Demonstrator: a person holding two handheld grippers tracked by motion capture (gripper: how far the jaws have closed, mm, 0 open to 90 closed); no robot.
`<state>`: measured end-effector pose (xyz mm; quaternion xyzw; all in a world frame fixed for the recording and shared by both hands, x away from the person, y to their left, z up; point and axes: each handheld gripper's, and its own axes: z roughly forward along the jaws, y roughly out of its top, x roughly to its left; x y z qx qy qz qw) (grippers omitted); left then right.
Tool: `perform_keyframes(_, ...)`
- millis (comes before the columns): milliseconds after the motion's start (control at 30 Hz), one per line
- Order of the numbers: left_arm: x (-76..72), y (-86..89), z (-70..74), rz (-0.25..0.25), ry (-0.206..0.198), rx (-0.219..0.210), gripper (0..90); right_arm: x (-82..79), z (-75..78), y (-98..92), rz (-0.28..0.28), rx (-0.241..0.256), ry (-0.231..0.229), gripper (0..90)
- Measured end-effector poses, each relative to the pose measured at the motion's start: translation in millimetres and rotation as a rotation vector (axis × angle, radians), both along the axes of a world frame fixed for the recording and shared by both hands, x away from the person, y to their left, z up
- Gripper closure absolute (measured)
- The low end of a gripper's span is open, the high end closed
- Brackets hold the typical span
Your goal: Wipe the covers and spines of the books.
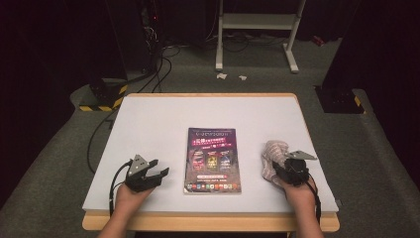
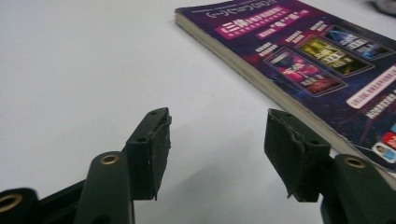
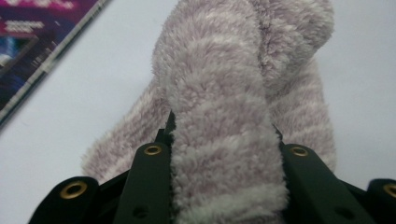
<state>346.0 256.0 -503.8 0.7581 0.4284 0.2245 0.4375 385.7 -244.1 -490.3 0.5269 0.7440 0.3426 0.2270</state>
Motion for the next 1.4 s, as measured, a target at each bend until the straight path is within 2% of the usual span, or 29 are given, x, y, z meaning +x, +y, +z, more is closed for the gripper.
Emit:
perform_keyframes(100,0.7,5.4,3.0,0.034,-0.015,0.046,40.5,-8.9,16.3,7.0,0.022,0.040,-0.073,67.4)
perform_keyframes(200,1.6,12.9,5.2,0.050,-0.016,0.023,40.6,-19.5,32.5,23.6,0.082,0.076,-0.123,67.3)
perform_keyframes(267,2.0,17.0,4.6,0.064,-0.022,0.010,40.8,-27.2,40.5,42.5,0.149,0.097,-0.135,67.2)
perform_keyframes(367,3.6,20.3,2.5,0.071,-0.019,0.003,40.6,-33.7,41.9,64.6,0.226,0.106,-0.127,67.1)
perform_keyframes(467,5.3,20.8,0.1,0.068,-0.009,0.004,39.7,-38.4,34.7,89.9,0.300,0.078,-0.092,67.0)
perform_keyframes(600,5.5,18.1,-2.1,0.047,-0.010,0.011,39.5,-37.5,14.3,112.4,0.355,0.001,-0.030,66.9)
perform_keyframes(700,6.8,16.6,-4.7,0.043,-0.002,0.021,39.1,-36.2,0.8,122.0,0.362,-0.075,0.000,66.8)
perform_keyframes(767,6.9,16.2,-5.2,0.050,-0.001,0.022,38.9,-36.8,-1.4,125.0,0.357,-0.068,0.005,66.7)
perform_keyframes(967,6.5,19.0,-5.4,0.057,-0.001,-0.009,38.9,-39.1,-1.6,143.7,0.408,-0.077,0.000,66.7)
perform_keyframes(1200,6.9,20.1,-5.7,0.057,0.003,-0.021,38.9,-40.4,-2.6,194.5,0.510,-0.077,0.007,66.5)
perform_keyframes(1233,6.9,20.1,-5.7,0.057,0.003,-0.021,38.9,-40.4,-2.6,194.5,0.510,-0.077,0.007,66.5)
perform_keyframes(1267,7.0,20.3,-5.7,0.057,0.004,-0.025,38.9,-41.3,-2.4,208.7,0.542,-0.078,0.010,66.5)
perform_keyframes(1400,7.9,21.6,-5.9,0.064,0.010,-0.038,39.0,-46.5,-1.8,236.7,0.599,-0.099,0.006,66.5)
